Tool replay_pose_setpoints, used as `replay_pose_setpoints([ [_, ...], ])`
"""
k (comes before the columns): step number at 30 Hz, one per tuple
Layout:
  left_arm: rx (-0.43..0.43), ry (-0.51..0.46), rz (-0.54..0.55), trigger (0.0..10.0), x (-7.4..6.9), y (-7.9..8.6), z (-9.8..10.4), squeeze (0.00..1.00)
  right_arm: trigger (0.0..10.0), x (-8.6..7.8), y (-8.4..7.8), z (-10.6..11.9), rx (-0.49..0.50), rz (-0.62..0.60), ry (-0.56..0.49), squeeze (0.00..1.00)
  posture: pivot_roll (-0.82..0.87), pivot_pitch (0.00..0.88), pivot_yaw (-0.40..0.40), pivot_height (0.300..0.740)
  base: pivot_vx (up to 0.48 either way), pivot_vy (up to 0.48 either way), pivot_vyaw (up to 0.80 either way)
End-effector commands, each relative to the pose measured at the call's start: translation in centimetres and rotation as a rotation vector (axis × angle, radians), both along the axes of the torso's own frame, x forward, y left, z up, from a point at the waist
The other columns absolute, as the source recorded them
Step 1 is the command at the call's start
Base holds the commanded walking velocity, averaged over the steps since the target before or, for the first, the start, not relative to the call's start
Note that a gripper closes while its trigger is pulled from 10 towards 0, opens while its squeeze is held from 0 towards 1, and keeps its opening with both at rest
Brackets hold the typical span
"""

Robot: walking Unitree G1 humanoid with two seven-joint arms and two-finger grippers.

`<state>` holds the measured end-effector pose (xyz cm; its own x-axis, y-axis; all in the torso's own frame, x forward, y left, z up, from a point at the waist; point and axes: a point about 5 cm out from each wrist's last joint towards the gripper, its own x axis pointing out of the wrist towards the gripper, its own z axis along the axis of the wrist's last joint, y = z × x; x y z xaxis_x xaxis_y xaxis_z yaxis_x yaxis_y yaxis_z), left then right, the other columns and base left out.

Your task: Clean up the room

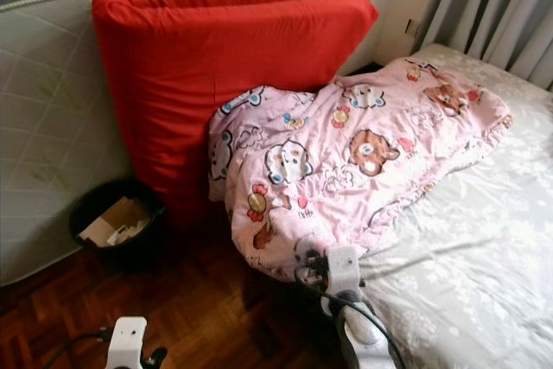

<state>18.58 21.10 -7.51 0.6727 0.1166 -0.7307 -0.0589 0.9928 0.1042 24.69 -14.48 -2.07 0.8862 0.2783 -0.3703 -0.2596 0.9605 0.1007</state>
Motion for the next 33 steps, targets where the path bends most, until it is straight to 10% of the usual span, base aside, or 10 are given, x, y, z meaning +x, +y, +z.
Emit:
replay_pose_setpoints([
  [1,0.015,0.024,-0.02,10.0,-0.3,0.0,-0.2,0.0,10.0,-0.6,-0.2,-0.5,-0.001,0.045,0.016,0.0,-0.02,0.056,-0.043,0.74,0.0,0.0,0.0],
  [15,0.019,0.03,-0.027,10.0,-0.5,0.0,-0.3,0.0,10.0,-6.3,-3.4,-5.0,-0.056,0.098,0.322,0.0,-0.02,0.055,-0.043,0.74,0.0,0.0,0.0],
  [16,0.019,0.03,-0.028,10.0,-0.5,0.0,-0.3,0.0,10.0,-6.4,-3.4,-5.1,-0.049,0.096,0.331,0.04,-0.02,0.055,-0.043,0.74,0.0,0.0,0.0],
  [17,0.02,0.031,-0.028,10.0,-0.5,0.0,-0.3,0.0,10.0,-6.4,-3.3,-5.1,-0.044,0.096,0.336,0.55,-0.02,0.055,-0.043,0.74,0.0,0.0,0.0],
  [19,0.02,0.032,-0.028,10.0,-0.5,0.0,-0.3,0.0,10.0,-6.5,-3.2,-5.2,-0.042,0.096,0.338,0.55,-0.02,0.055,-0.043,0.74,0.0,0.0,0.0],
  [20,0.02,0.032,-0.029,10.0,-0.6,0.0,-0.3,0.0,10.0,-6.4,-2.9,-5.2,-0.025,0.096,0.339,1.0,-0.02,0.052,-0.042,0.74,0.0,0.0,0.0],
  [33,0.021,0.033,-0.03,10.0,-0.5,0.0,-0.3,0.0,10.0,-5.8,-1.6,-5.1,0.078,0.078,0.357,1.0,-0.02,0.05,-0.044,0.74,0.0,0.0,0.0],
])
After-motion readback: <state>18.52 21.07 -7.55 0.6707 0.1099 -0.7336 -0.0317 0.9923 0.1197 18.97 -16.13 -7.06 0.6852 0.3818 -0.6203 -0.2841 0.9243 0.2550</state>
